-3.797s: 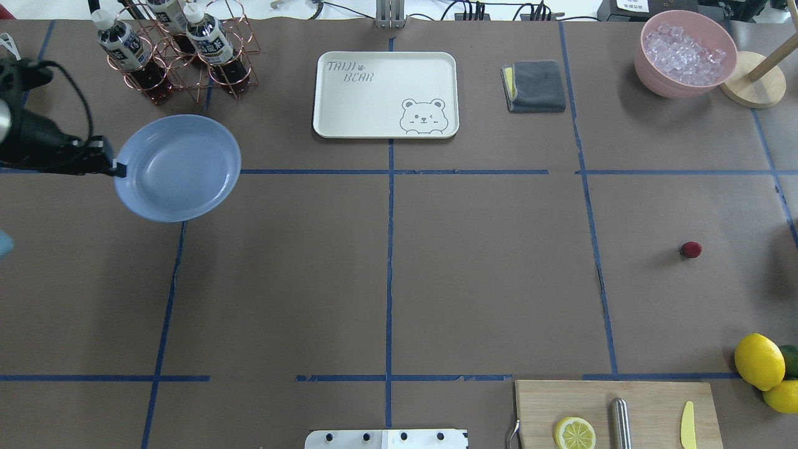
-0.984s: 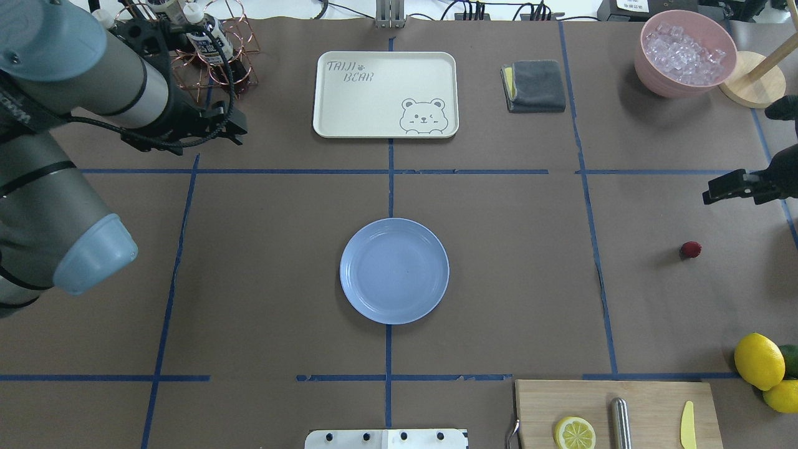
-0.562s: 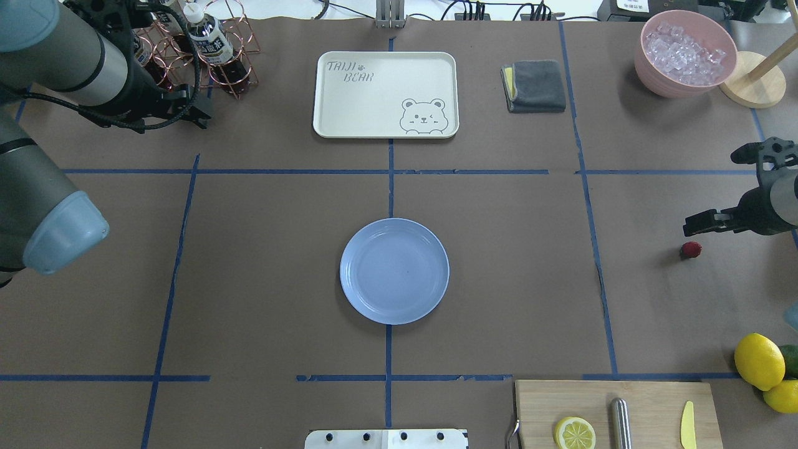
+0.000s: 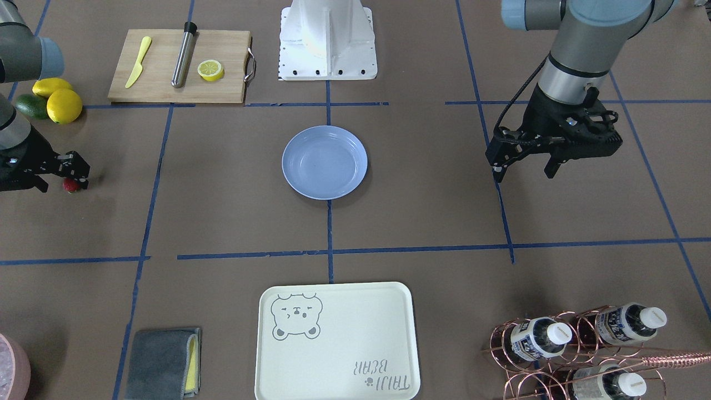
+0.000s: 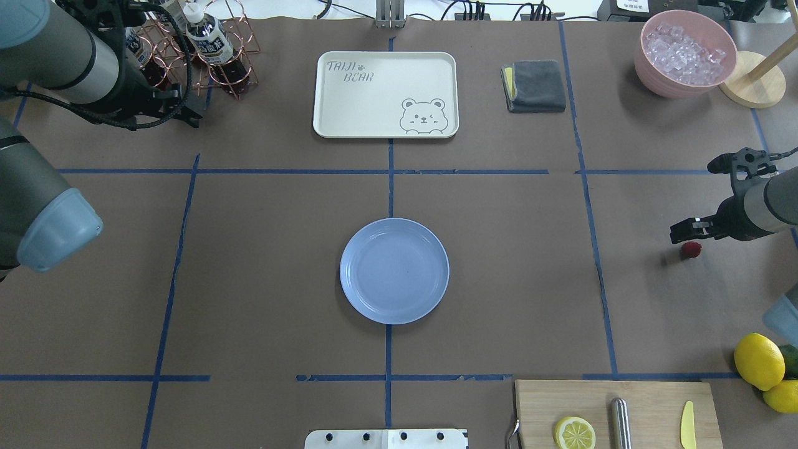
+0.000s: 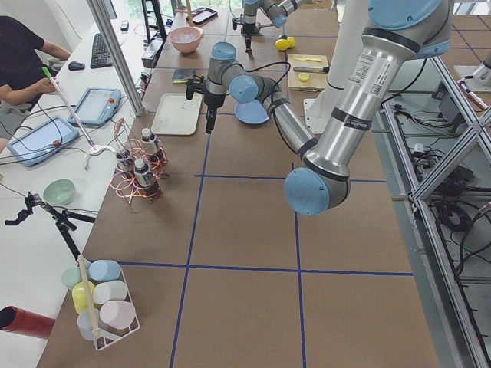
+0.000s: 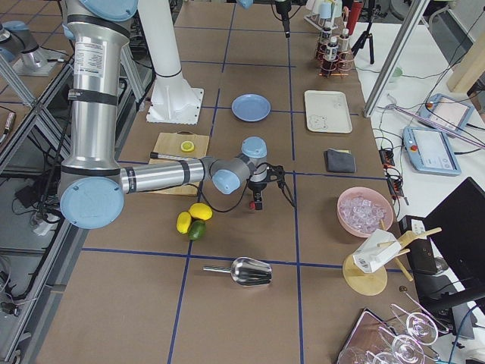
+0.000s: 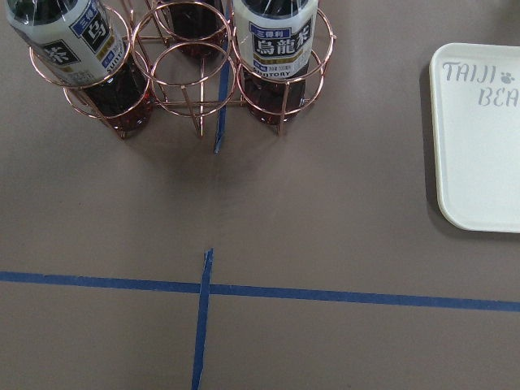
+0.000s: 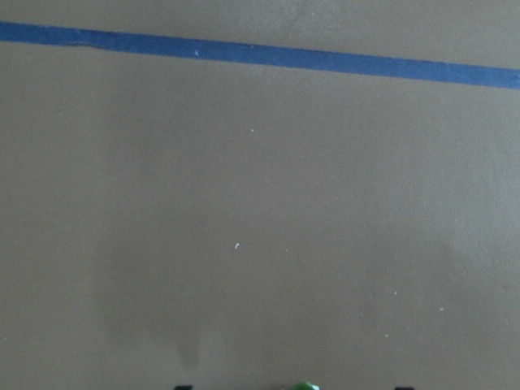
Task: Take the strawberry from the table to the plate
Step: 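Lower the right gripper onto the red strawberry and close on it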
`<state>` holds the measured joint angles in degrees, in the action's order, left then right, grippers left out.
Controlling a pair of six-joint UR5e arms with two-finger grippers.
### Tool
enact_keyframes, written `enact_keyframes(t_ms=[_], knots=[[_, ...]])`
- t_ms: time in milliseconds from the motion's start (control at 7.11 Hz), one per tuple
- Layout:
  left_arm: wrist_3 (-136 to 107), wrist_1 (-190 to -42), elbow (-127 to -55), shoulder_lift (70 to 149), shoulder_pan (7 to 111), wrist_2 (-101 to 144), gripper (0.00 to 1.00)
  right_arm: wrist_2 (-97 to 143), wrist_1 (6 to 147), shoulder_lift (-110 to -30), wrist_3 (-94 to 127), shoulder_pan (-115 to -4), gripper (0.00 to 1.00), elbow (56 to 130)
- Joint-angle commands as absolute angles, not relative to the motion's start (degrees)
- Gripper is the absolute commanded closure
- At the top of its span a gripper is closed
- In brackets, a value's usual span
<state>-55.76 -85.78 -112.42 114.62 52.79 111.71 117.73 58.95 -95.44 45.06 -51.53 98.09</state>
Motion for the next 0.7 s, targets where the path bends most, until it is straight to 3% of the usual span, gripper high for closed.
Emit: enact_keyframes(t_ms=[0, 281, 562], knots=[[-55.7, -85.8, -112.4, 114.6, 52.8, 111.7, 0.00, 118.0, 58.9, -94.7, 44.9, -51.4, 0.23, 96.9], [-55.7, -85.8, -112.3, 114.6, 52.8, 111.7, 0.00, 118.4, 59.0, -94.8, 45.2, -51.1, 0.26, 96.9], [-55.7, -85.8, -112.3, 114.6, 52.9, 111.7, 0.00, 119.2, 59.0, -94.8, 45.3, -50.9, 0.35, 96.9]])
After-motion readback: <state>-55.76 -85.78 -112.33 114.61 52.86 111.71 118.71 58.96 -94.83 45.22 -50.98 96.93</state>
